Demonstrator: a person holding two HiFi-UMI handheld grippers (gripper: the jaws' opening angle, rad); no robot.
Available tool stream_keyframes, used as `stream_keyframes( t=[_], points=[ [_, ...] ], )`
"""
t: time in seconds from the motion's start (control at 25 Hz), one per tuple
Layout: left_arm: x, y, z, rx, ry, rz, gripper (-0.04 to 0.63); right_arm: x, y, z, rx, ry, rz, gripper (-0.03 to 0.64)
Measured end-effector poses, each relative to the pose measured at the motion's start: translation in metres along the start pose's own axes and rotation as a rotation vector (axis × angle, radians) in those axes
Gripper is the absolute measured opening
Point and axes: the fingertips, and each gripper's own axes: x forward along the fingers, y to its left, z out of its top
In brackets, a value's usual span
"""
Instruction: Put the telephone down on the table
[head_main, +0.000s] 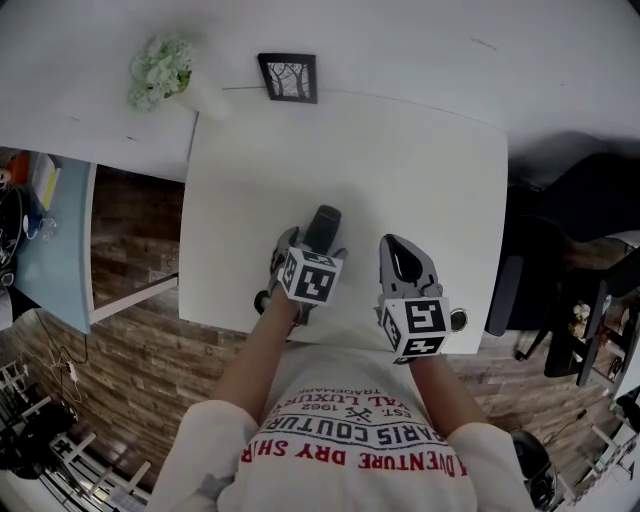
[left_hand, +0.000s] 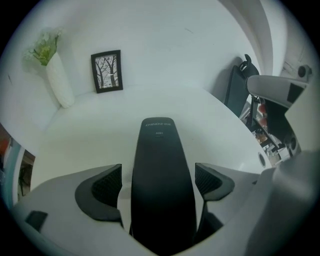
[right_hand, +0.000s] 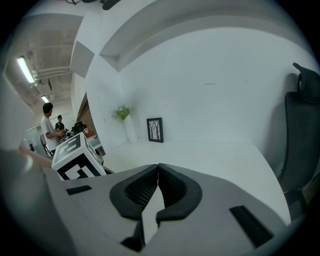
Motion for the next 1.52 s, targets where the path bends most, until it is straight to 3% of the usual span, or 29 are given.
stream_keyframes(
  t=[0.16, 0.32, 0.44, 0.48, 0.52, 0.6, 0.68, 0.88, 0.96, 1.08, 1.2, 1.28, 1.4, 1.52],
  points=[
    [-0.011, 0.004, 0.004, 0.03, -0.023, 0.016, 0.437, -0.006, 0.0, 0.001, 0.004, -0.008, -0.013, 0.025],
    [-0.036, 0.013, 0.017, 0.05, -0.118, 0.088, 0.436, -0.011, 0.003, 0.003, 0.003, -0.017, -0.022, 0.025],
    [-0.052, 0.014, 0.021, 0.053, -0.145, 0.096, 0.433, -0.013, 0.005, 0.006, -0.008, -0.024, -0.029, 0.025],
    [-0.058, 0.015, 0.023, 0.06, -0.157, 0.103, 0.412, -0.013, 0.006, 0.008, -0.011, -0.027, -0.03, 0.025],
    [-0.065, 0.016, 0.027, 0.073, -0.176, 0.127, 0.327, -0.014, 0.007, 0.01, -0.015, -0.032, -0.032, 0.025],
    [-0.081, 0.021, 0.034, 0.108, -0.225, 0.2, 0.023, -0.017, 0.011, 0.015, -0.023, -0.044, -0.033, 0.025],
    [-0.089, 0.018, 0.039, 0.13, -0.25, 0.205, 0.023, -0.02, 0.014, 0.02, -0.032, -0.055, -0.033, 0.025],
    [-0.115, 0.005, 0.056, 0.097, -0.328, 0.104, 0.023, -0.029, 0.021, 0.033, -0.046, -0.08, -0.039, 0.025],
    [-0.138, 0.006, 0.07, 0.065, -0.423, 0.084, 0.023, -0.034, 0.025, 0.045, -0.051, -0.112, -0.037, 0.025],
    [-0.19, 0.006, 0.098, 0.028, -0.663, 0.051, 0.023, -0.047, 0.033, 0.073, -0.055, -0.211, -0.016, 0.025],
    [-0.251, 0.007, 0.122, 0.075, -0.951, 0.09, 0.023, -0.06, 0.041, 0.101, -0.092, -0.306, -0.026, 0.025],
    [-0.284, 0.006, 0.133, 0.102, -1.097, 0.114, 0.023, -0.069, 0.045, 0.117, -0.114, -0.356, -0.039, 0.025],
    [-0.315, 0.0, 0.139, 0.102, -1.202, 0.087, 0.023, -0.081, 0.053, 0.135, -0.109, -0.422, -0.03, 0.025],
    [-0.325, -0.005, 0.138, 0.136, -1.232, 0.079, 0.023, -0.09, 0.06, 0.146, -0.128, -0.484, -0.006, 0.025]
  ],
)
